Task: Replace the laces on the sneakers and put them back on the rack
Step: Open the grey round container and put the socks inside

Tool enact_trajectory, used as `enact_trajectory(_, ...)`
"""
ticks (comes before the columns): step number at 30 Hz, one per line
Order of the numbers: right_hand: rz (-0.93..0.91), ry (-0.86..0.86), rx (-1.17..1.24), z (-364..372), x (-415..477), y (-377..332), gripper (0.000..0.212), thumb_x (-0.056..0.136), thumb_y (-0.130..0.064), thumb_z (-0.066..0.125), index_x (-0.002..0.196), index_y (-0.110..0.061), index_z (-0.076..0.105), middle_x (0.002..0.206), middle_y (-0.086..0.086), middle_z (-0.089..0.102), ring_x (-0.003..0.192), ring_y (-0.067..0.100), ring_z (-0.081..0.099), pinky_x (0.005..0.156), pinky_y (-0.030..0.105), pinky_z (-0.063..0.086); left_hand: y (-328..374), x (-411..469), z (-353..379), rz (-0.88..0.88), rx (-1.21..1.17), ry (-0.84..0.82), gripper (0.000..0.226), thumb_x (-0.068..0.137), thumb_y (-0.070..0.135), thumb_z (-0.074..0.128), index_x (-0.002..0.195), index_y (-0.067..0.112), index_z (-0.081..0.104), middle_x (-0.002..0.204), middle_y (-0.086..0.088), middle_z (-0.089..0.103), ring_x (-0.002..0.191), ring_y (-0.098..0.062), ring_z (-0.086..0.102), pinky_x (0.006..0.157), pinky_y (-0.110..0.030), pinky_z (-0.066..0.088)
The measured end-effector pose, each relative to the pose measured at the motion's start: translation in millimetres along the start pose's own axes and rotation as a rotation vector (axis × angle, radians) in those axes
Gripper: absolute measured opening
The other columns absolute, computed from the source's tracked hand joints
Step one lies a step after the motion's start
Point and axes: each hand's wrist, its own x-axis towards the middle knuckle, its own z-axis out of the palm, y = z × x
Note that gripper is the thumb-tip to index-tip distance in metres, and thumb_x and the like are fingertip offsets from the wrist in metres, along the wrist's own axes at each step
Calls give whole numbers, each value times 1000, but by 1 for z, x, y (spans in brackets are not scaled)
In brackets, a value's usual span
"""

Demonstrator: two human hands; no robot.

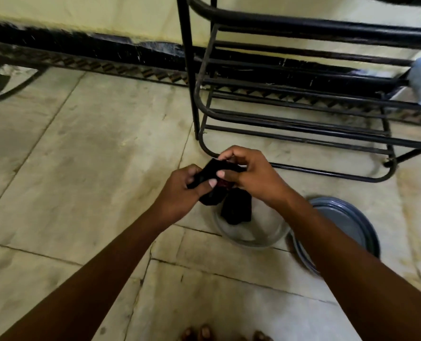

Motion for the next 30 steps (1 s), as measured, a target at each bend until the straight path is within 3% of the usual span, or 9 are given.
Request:
enact_trajectory(3, 49, -11, -7, -32, -27, 3, 22, 90, -4, 74, 110, -14, 71, 104, 4, 72, 100, 16, 70, 81, 35, 61, -1, -14, 20, 186, 204, -95, 39, 101, 45, 56, 83, 11, 60, 69, 1, 57, 66, -8, 54, 62, -32, 42)
enact_trajectory(6, 102, 27, -322, -63, -43, 11, 30, 87, -9, 78, 111, -24, 68, 110, -3, 70, 104, 13, 66, 83, 22, 54, -11, -20, 34, 421, 456, -109, 35, 108, 36, 42, 98, 14, 67, 90, 3, 68, 84, -8, 61, 72, -33, 47)
enact_trajectory(8, 208, -33, -516, -77, -49, 18, 35, 84, -13, 81, 113, -26, 66, 109, -2, 67, 100, 16, 65, 78, 24, 51, -21, -17, 42, 524, 694, -138, 35, 106, 33, 40, 116, 21, 71, 120, 6, 69, 111, -14, 61, 86, -36, 45)
enact_trajectory(10, 255, -126, -665, -80, -49, 25, 33, 83, -15, 82, 111, -23, 66, 105, 1, 65, 100, 20, 64, 77, 28, 50, -33, -12, 49, 587, 883, -176, 35, 99, 31, 46, 125, 26, 70, 136, 9, 63, 126, -15, 56, 92, -41, 40)
enact_trajectory(14, 294, -201, -764, -67, -44, 34, 30, 86, -11, 77, 112, -21, 65, 108, 6, 63, 92, 20, 64, 75, 31, 53, -45, -4, 57, 696, 1134, -213, 38, 93, 39, 43, 118, 36, 72, 140, 9, 61, 129, -14, 56, 95, -48, 36)
enact_trajectory(18, 361, -172, -735, -51, -37, 44, 33, 87, 3, 68, 109, -21, 62, 112, 11, 58, 75, 21, 72, 64, 31, 63, -50, -1, 52, 670, 1082, -154, 24, 88, 34, 58, 101, 36, 78, 133, 10, 66, 110, -10, 67, 96, -42, 24)
enact_trajectory(21, 381, -140, -779, -39, -32, 47, 29, 86, 0, 69, 111, -15, 63, 116, 16, 55, 84, 31, 70, 76, 43, 63, -51, -4, 50, 654, 1096, -135, 29, 91, 40, 50, 94, 35, 79, 130, 10, 67, 107, -13, 68, 94, -41, 24)
enact_trajectory(24, 394, -76, -819, -34, -31, 44, 27, 87, -5, 69, 113, -11, 62, 117, 18, 56, 90, 34, 69, 81, 44, 62, -40, -1, 53, 609, 1120, -144, 40, 94, 49, 42, 88, 33, 79, 128, 10, 66, 111, -16, 63, 93, -44, 30)
enact_trajectory(30, 383, 21, -950, -28, -34, 37, 30, 93, -6, 64, 122, -7, 57, 116, 21, 60, 100, 38, 66, 83, 41, 55, -26, 0, 67, 385, 1104, -222, 27, 97, 37, 63, 115, 17, 64, 137, 5, 49, 122, -21, 49, 72, -36, 52)
